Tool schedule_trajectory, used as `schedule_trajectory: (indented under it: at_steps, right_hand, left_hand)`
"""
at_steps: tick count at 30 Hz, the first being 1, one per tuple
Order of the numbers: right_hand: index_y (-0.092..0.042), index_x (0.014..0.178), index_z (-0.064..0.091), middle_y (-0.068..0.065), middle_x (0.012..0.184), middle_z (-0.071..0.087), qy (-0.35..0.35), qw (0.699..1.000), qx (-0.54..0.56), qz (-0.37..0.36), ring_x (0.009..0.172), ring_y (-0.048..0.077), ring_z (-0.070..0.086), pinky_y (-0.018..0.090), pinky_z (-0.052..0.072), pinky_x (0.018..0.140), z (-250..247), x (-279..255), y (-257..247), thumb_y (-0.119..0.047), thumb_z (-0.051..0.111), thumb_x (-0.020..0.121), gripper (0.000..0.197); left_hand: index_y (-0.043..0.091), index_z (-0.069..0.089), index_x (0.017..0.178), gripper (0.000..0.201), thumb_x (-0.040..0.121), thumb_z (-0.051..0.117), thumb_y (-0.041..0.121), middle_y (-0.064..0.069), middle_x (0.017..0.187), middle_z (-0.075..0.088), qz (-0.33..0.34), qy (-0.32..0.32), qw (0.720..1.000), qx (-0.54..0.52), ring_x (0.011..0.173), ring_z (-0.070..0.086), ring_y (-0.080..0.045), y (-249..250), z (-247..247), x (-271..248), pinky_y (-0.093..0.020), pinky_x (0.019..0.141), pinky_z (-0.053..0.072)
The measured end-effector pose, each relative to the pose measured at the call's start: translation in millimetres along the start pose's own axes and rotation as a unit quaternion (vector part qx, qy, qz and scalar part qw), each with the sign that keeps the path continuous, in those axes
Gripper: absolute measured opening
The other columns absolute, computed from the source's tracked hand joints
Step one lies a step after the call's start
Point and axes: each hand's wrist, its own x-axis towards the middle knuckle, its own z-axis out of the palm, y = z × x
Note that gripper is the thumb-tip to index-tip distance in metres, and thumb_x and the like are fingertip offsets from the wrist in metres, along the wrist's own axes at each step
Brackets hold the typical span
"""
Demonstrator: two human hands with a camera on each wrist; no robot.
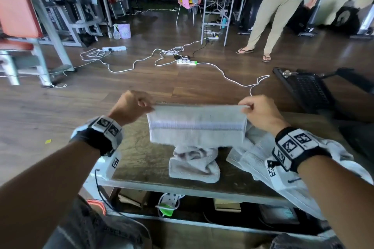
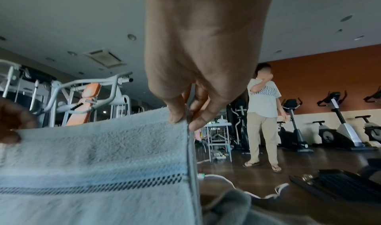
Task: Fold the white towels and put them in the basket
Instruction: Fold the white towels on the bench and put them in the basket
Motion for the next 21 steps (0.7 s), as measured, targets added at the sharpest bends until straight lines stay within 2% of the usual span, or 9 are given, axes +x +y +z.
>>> schedule_trajectory:
  at_steps: [3,5,7,10,12,14,16,19,21]
  right_hand:
    - [-0.014,0.095,0.077,0.000,0.088,0.070,0.084,0.996,0.013,-0.032,0.082,0.013,0.063,0.020,0.044,0.075,-15.6,0.0,-15.3,0.001,0.061,0.088,0.023]
    - [-0.017,0.093,0.075,0.000,0.087,0.066,0.107,0.993,0.017,-0.038,0.078,0.014,0.060,0.017,0.041,0.070,-17.2,-8.8,-15.0,0.001,0.062,0.087,0.023]
    - [-0.018,0.092,0.072,-0.003,0.085,0.064,0.088,0.995,0.008,-0.036,0.077,0.012,0.060,0.014,0.039,0.063,-10.0,-27.6,-5.2,0.001,0.064,0.086,0.022]
    - [-0.024,0.088,0.068,-0.010,0.090,0.065,-0.043,0.999,-0.001,-0.014,0.082,0.004,0.059,0.012,0.039,0.067,19.6,-71.6,26.4,-0.001,0.068,0.086,0.023]
    - [-0.034,0.079,0.063,-0.009,0.095,0.064,-0.161,0.987,-0.009,0.022,0.087,0.003,0.060,0.018,0.044,0.074,46.6,-101.8,53.4,-0.001,0.071,0.083,0.034]
    - [-0.033,0.079,0.063,-0.004,0.099,0.065,-0.222,0.972,-0.021,0.076,0.090,0.006,0.061,0.016,0.046,0.074,67.6,-124.9,70.9,0.000,0.072,0.080,0.034]
    - [-0.024,0.086,0.064,-0.001,0.092,0.065,-0.179,0.979,-0.016,0.092,0.085,0.011,0.062,0.012,0.043,0.066,80.0,-138.4,77.0,0.000,0.068,0.083,0.024]
    - [-0.012,0.092,0.063,0.002,0.088,0.065,-0.064,0.991,0.003,0.118,0.084,0.019,0.061,0.025,0.043,0.071,87.8,-142.6,72.4,-0.013,0.065,0.091,0.002]
    - [-0.009,0.081,0.061,0.003,0.078,0.062,-0.054,0.987,-0.011,0.149,0.077,0.021,0.059,0.028,0.041,0.067,92.8,-139.3,70.1,-0.022,0.062,0.094,0.018]
  left_hand:
    - [0.015,0.073,0.090,0.021,0.072,0.083,0.015,-0.005,0.079,0.071,0.008,0.065,0.998,-0.015,0.073,0.065,-0.027,9.7,-18.5,7.9,-0.037,0.074,0.054]
    - [0.016,0.075,0.092,0.019,0.074,0.081,0.015,-0.004,0.084,0.071,0.024,0.093,0.995,-0.016,0.075,0.065,-0.026,14.7,-21.1,-1.6,-0.035,0.075,0.055]
    - [0.016,0.075,0.089,0.019,0.072,0.083,0.013,-0.003,0.084,0.070,0.048,0.107,0.993,-0.020,0.072,0.063,-0.025,14.8,-14.5,-23.2,-0.033,0.070,0.054]
    - [0.014,0.073,0.080,0.016,0.070,0.083,0.006,0.002,0.085,0.064,0.042,0.059,0.997,0.013,0.069,0.059,-0.013,-2.4,18.7,-71.5,-0.020,0.060,0.047]
    - [0.014,0.073,0.079,0.023,0.065,0.084,-0.001,0.003,0.084,0.061,0.047,-0.013,0.998,0.047,0.074,0.058,-0.002,-21.4,50.0,-109.3,-0.008,0.064,0.039]
    - [0.018,0.074,0.077,0.037,0.053,0.086,-0.008,0.009,0.077,0.060,0.051,-0.069,0.996,0.031,0.075,0.062,0.005,-42.0,78.7,-138.9,-0.007,0.067,0.045]
    - [0.021,0.072,0.076,0.034,0.053,0.082,-0.002,0.009,0.072,0.066,0.019,-0.060,0.998,0.011,0.063,0.062,0.000,-49.8,96.5,-154.3,-0.023,0.063,0.056]
    - [0.011,0.068,0.085,0.017,0.071,0.077,0.015,-0.001,0.078,0.072,-0.064,0.022,0.997,0.026,0.068,0.066,-0.020,-41.0,108.1,-157.7,-0.033,0.069,0.056]
    - [0.010,0.067,0.089,0.026,0.079,0.072,0.034,-0.003,0.080,0.071,-0.129,0.038,0.990,0.039,0.077,0.064,-0.025,-36.5,111.2,-154.8,-0.037,0.077,0.053]
